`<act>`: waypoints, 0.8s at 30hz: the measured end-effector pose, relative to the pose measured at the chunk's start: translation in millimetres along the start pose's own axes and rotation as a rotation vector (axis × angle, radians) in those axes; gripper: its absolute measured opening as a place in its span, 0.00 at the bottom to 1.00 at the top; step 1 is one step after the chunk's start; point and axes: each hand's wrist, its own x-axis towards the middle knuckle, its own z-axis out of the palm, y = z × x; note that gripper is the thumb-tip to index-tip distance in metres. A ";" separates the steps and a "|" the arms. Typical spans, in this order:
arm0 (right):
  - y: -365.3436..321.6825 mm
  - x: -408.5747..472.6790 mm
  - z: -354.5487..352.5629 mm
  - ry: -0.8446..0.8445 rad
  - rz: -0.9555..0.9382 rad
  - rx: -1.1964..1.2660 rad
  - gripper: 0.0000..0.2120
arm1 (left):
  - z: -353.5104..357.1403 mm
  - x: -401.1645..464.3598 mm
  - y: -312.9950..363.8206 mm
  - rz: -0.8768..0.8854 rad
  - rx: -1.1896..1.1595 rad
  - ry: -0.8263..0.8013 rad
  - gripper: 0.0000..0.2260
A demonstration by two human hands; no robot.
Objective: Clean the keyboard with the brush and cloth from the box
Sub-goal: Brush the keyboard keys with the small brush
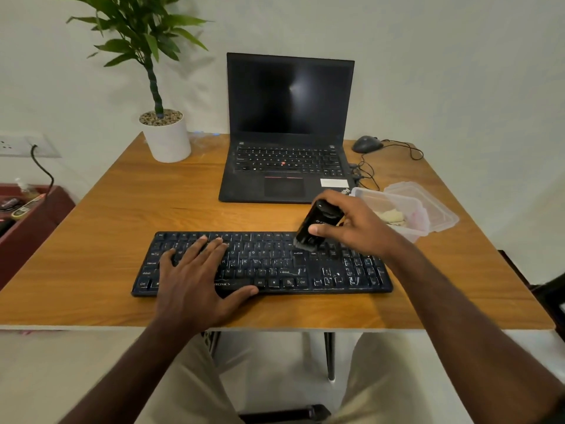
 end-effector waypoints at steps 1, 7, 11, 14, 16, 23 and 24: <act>1.8 -2.0 -0.8 -0.025 0.015 0.005 0.12 | 0.0 -0.3 -0.1 0.000 -0.002 0.003 0.47; 12.9 -10.6 -34.6 -0.140 0.090 -0.129 0.12 | 0.3 -0.7 -0.1 -0.005 -0.011 0.016 0.47; 13.4 -8.9 -32.8 -0.079 0.081 -0.105 0.11 | 0.9 -0.7 0.2 -0.005 -0.009 0.009 0.47; 12.4 -5.4 -10.0 0.015 0.055 -0.020 0.12 | 1.0 -0.4 0.3 -0.003 -0.007 0.001 0.47; 11.6 -3.9 -2.4 0.077 0.058 0.039 0.13 | 1.2 -0.5 0.2 -0.001 -0.006 0.000 0.47; 17.9 -16.5 -30.5 -0.070 0.119 -0.065 0.11 | 0.6 -1.0 0.2 0.003 -0.014 0.017 0.47; 18.1 -18.4 -38.9 -0.048 0.113 -0.087 0.11 | 1.1 -0.9 0.0 0.003 -0.013 0.017 0.47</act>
